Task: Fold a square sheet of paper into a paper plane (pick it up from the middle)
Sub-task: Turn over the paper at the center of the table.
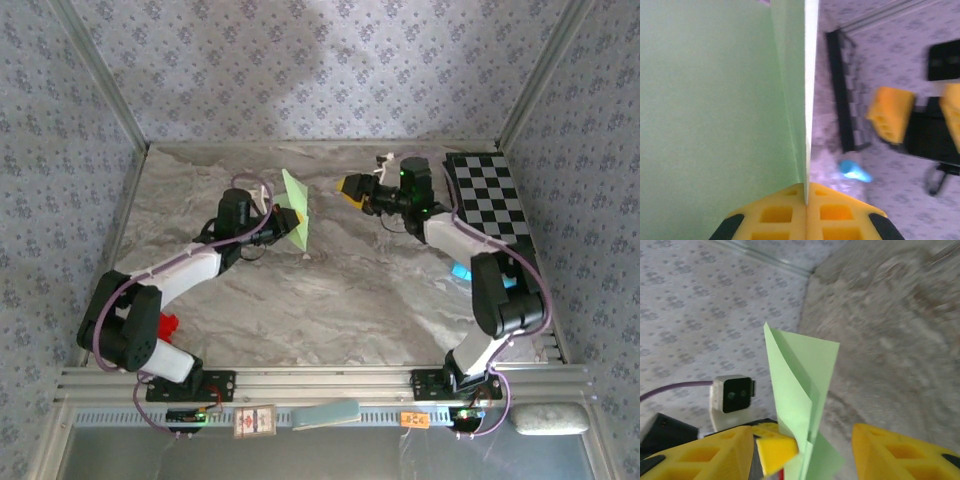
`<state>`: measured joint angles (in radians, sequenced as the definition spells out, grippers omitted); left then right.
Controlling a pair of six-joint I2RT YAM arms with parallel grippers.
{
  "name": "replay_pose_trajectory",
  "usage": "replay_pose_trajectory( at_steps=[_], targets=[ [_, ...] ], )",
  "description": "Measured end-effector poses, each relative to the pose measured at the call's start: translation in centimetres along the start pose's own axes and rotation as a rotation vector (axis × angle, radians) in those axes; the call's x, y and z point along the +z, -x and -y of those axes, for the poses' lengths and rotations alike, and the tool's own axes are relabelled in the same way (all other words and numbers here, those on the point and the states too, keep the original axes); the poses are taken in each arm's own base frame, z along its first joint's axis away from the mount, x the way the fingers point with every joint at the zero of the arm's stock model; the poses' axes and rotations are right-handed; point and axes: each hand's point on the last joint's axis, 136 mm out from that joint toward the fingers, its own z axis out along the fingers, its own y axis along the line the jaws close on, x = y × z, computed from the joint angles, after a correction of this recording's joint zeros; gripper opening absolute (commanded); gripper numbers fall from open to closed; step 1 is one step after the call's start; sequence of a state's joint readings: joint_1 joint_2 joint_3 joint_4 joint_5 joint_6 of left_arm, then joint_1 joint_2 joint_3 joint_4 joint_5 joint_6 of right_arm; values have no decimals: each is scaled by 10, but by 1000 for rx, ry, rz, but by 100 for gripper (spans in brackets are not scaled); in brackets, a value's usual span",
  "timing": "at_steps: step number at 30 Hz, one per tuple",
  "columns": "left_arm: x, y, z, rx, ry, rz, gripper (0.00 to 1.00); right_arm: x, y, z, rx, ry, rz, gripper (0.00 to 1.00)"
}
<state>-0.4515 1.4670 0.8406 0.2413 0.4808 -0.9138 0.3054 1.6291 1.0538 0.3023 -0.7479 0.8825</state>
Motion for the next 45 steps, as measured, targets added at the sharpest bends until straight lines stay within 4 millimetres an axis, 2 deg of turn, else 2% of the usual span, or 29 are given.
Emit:
replay_pose_trajectory(
  at_steps=[4, 9, 11, 17, 21, 27, 34, 38, 45],
  targets=[
    [-6, 12, -13, 102, 220, 12, 7, -19, 0, 11, -98, -146, 26, 56],
    [-11, 27, -25, 277, 522, 29, 7, -36, -4, 34, -145, -303, 36, 56],
    [-12, 30, -39, 351, 668, 20, 7, -42, -5, 43, -149, -349, 40, 56],
    [-17, 25, -102, 537, 1090, -96, 6, -51, -14, 66, -136, -436, 22, 56],
    [-19, 22, -130, 608, 1245, -167, 6, -55, -17, 76, -123, -470, 17, 57],
    [-1, 19, -144, 691, 1359, -216, 7, -61, -20, 87, -101, -498, 16, 57],
    [16, 4, -158, 749, 1419, -280, 10, -63, -20, 90, -94, -505, 16, 57],
    [22, -2, -165, 746, 1431, -297, 15, -63, -22, 91, -91, -507, 14, 57],
    [26, -6, -167, 719, 1429, -299, 17, -64, -22, 94, -82, -510, 13, 57]
  ],
)
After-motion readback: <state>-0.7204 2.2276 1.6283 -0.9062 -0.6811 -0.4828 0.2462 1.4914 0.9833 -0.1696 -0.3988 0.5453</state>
